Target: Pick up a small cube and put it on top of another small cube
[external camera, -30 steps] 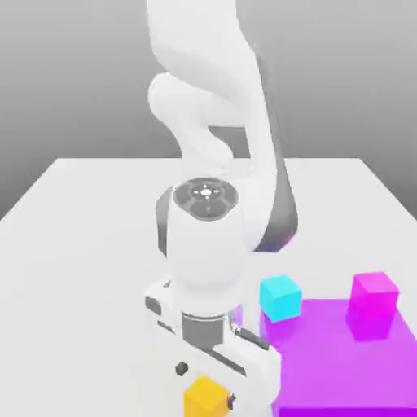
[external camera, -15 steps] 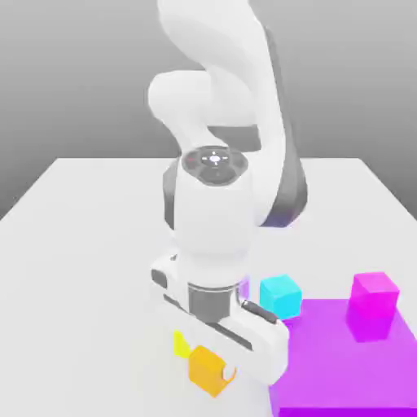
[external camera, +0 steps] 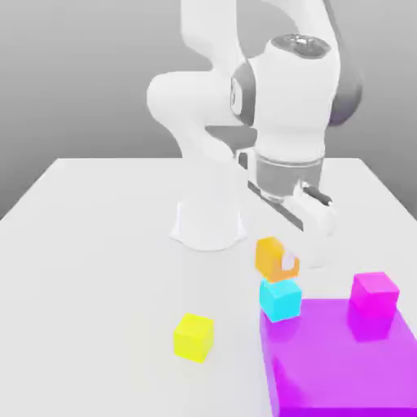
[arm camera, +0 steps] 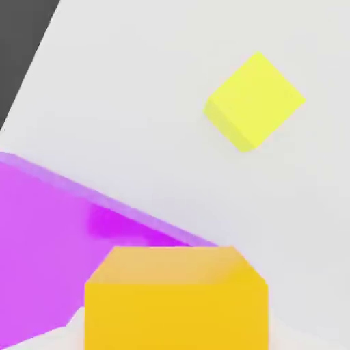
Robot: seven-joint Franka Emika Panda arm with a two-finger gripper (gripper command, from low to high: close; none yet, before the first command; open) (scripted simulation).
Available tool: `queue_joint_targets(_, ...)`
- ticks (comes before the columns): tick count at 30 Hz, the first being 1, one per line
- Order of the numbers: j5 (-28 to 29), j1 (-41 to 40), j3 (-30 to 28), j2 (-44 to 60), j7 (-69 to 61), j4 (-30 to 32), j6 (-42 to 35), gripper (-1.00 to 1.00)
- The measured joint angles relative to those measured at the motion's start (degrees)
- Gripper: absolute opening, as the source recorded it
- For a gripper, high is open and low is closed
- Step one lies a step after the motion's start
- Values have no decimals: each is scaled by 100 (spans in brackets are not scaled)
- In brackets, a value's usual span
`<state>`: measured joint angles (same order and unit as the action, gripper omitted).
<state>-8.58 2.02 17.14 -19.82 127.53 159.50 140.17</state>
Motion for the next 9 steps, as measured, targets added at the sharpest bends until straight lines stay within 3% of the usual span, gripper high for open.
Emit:
queue_joint_targets(5, 99, -70, 162, 719, 283, 240, 961, -100)
queue_joint_targets(6, 134, -86, 183, 883, 315, 273, 1156, 100)
queue_joint_targets(9, 134, -86, 183, 883, 315, 273, 1156, 100)
